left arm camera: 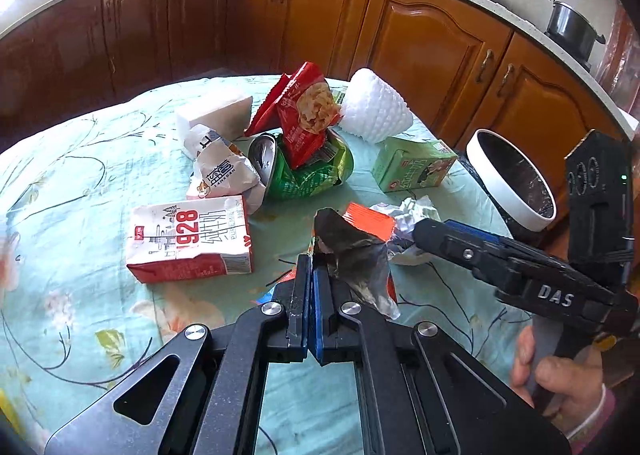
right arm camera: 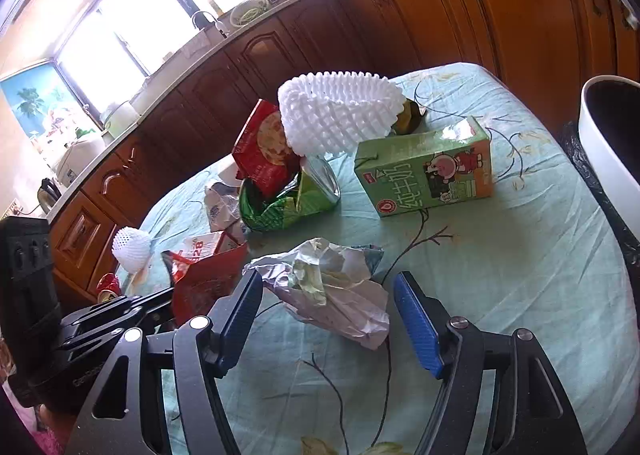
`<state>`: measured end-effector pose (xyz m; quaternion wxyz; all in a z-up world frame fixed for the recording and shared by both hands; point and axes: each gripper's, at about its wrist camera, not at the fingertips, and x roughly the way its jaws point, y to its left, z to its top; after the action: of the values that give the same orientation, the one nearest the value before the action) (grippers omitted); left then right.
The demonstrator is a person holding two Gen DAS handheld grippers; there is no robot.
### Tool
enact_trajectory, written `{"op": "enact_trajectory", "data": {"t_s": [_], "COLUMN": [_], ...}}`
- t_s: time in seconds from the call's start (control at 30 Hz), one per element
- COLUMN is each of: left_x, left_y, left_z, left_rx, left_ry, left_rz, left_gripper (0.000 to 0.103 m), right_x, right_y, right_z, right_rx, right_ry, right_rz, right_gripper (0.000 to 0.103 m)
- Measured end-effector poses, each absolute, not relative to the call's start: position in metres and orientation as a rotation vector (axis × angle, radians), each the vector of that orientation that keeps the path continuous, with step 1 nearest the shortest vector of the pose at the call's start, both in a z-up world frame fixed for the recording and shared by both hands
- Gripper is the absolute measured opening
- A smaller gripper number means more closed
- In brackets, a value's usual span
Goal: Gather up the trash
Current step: 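Grasp the orange-and-silver wrapper with the left tool while the right tool grasps the crumpled foil, then carry both wrappers over the bin and open both tools to release them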
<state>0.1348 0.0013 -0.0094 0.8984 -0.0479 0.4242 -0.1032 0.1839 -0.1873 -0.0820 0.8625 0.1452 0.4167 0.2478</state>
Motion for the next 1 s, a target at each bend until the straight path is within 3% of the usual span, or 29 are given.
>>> {"op": "enact_trajectory", "data": {"t_s": [0.07, 0.17, 0.4, 1.0], "left_x": [0.132, 0.131, 0.135, 0.161], "left_y": [0.002, 0.004, -0.009, -0.136], "left_z": [-0.009, -0.010, -0.004, 0.021], "left_rx": [-0.095, -0.100, -0.106, -0.016], "left_ry": [0.877, 0.880, 0.874, 0.826], "left_rz": [-0.215, -0.215, -0.246, -0.479], "left_gripper": [0.001, 0.001, 0.001, 0.001], "right_x": [0.190, 0.186, 0.162, 0.136], "right_y": [-0.188, -0.196, -0.242, -0.389], "right_z": [-0.088, -0.085, -0.059, -0.031], "right_rx": [0.325, 0.335, 0.362, 0.444], "right_ry": [0.901, 0.872, 0.789, 0.688], "right_rz": [0.535, 0.510, 0.454, 0.160], "right_gripper": [0.036, 0.030, 0.030, 0.030]}}
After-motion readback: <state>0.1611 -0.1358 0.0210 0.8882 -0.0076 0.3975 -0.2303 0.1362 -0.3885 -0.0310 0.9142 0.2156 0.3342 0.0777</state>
